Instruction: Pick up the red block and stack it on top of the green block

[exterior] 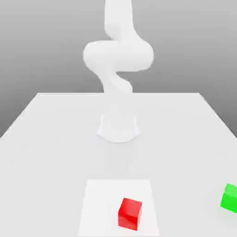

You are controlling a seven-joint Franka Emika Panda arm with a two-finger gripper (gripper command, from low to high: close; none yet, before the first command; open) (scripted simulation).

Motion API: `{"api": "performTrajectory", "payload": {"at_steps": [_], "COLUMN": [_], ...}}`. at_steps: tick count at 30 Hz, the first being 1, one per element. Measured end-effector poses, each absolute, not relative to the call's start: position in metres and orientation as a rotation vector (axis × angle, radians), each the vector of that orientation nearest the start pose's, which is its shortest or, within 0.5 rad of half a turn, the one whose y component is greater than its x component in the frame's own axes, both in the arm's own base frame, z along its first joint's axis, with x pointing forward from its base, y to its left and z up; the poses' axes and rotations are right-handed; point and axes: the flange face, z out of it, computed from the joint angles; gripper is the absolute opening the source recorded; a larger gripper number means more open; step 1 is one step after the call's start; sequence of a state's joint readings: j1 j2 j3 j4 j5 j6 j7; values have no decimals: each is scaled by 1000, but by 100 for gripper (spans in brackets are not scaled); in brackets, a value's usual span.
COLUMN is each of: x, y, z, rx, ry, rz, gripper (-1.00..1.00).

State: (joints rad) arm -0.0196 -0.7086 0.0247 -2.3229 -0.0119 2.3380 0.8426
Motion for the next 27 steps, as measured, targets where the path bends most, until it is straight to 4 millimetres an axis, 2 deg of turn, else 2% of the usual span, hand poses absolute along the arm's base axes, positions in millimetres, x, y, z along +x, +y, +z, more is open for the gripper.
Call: {"api": "performTrajectory", "payload": {"at_steps": [3,6,12,17,23,27], "x": [418,447,480,484,462,458], "y": [9,12,15,19,28,30], "z": [616,559,441,342,229,175], "rx": [-2533,-2577,-2643,-2676,-2683,-2677], "ry": [1179,1255,1396,1503,1618,1640], "rz": [-851,-747,-523,-317,-50,-3], "gripper": [0,0,0,0,0,0]}}
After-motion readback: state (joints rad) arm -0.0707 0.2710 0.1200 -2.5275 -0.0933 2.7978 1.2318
